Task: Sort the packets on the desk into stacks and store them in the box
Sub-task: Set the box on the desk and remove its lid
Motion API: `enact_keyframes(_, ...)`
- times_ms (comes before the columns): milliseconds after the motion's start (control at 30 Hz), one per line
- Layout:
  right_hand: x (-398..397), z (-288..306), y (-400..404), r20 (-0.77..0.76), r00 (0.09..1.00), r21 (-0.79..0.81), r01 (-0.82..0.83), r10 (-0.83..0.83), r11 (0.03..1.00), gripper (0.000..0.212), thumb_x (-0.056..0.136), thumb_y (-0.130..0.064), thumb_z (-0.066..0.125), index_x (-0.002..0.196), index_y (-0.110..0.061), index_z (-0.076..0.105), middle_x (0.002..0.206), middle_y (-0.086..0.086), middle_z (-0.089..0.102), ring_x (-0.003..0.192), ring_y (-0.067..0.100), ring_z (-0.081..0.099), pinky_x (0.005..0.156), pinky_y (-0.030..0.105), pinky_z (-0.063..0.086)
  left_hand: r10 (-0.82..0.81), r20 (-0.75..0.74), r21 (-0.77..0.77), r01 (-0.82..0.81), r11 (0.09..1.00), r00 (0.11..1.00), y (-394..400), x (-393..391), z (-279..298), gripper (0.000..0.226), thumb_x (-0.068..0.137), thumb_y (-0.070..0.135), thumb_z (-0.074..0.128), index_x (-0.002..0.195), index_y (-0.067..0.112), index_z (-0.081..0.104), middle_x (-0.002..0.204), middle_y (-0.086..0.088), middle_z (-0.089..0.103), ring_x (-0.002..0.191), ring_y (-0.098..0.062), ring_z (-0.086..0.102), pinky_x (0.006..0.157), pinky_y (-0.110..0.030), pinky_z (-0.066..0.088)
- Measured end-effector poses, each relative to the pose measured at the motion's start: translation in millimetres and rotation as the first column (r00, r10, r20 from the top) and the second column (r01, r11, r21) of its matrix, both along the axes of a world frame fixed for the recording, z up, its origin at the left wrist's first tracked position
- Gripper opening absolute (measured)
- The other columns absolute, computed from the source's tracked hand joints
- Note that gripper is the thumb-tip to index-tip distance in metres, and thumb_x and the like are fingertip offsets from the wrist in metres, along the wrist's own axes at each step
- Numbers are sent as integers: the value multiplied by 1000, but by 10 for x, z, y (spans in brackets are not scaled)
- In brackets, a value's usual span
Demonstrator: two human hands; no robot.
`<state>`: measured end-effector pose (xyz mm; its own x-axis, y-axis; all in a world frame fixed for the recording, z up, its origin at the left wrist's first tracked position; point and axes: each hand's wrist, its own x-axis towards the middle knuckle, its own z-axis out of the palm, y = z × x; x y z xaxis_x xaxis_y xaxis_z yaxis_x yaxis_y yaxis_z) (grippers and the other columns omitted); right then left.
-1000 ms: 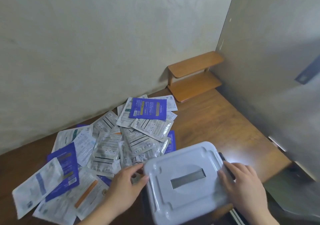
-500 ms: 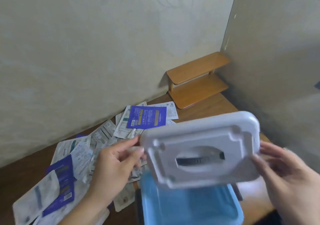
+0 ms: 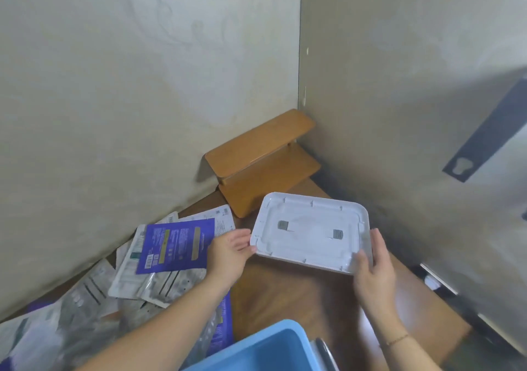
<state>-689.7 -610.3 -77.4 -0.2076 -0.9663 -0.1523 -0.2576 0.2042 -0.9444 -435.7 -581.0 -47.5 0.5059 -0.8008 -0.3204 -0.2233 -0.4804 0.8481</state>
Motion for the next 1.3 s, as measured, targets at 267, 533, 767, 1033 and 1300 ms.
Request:
enact_keyframes(267,-70,-337,313,150,987,133,28,-48,991,62,88,-4,67,141,-29,49,130,-27,54,124,0,50,103,24,38,-99,127,124,84,989,987,-625,-51,-449,40,92,2,62,130,17,61,128,0,64,113,-17,60,97,-28,46)
enact_keyframes(533,-179,-488,411,40,997,178,-75,69,981,68,85,-1,68,144,-23,45,140,-17,49,133,4,44,109,25,31,-461,141,302,405,863,876,-889,-32,-541,62,100,41,48,154,34,18,159,1,22,143,-25,29,117,-46,28)
enact_keyframes(767,-416,13,898,-25,998,45,-58,59,997,28,89,-8,68,102,-32,70,106,-16,72,102,14,66,91,18,50,-460,169,253,412,875,872,173,505,-49,30,97,36,55,126,40,53,129,5,58,124,-11,51,101,-35,46)
enact_keyframes(1033,-184,332,1759,-312,905,-227,-368,290,902,37,87,-54,56,87,-23,76,100,-14,71,98,3,62,94,14,42,247,-215,243,-193,950,945,2504,548,564,45,70,72,67,104,43,69,121,14,65,119,-23,59,98,-49,46)
enact_keyframes(1300,-82,276,1861,-63,952,62,-297,301,953,33,93,-20,59,107,-48,68,105,-44,61,103,-12,60,88,12,48,437,-675,283,-338,898,595,2884,-53,215,32,94,10,57,121,28,61,117,0,71,98,-16,69,78,-41,55)
